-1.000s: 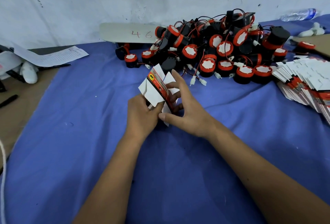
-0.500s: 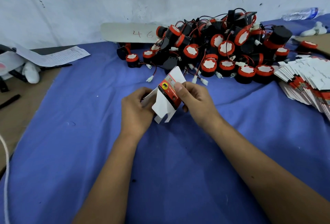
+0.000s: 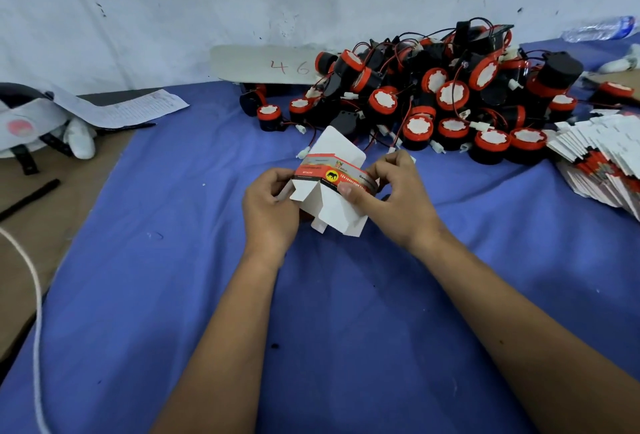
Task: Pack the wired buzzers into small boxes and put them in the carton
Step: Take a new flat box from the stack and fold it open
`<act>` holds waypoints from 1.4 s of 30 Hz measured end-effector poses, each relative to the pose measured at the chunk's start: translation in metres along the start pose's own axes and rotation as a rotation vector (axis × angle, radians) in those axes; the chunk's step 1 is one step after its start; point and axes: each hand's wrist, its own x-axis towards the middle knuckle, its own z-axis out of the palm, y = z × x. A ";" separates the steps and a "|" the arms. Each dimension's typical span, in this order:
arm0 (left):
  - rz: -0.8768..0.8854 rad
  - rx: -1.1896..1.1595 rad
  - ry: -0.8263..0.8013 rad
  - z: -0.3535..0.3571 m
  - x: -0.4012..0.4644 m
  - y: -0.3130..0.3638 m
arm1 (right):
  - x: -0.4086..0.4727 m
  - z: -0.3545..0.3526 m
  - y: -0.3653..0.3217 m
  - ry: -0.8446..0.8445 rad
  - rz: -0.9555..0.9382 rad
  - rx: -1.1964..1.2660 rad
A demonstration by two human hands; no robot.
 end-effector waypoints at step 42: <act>-0.238 -0.352 -0.234 -0.005 -0.004 0.014 | -0.002 0.000 -0.011 -0.226 0.132 0.631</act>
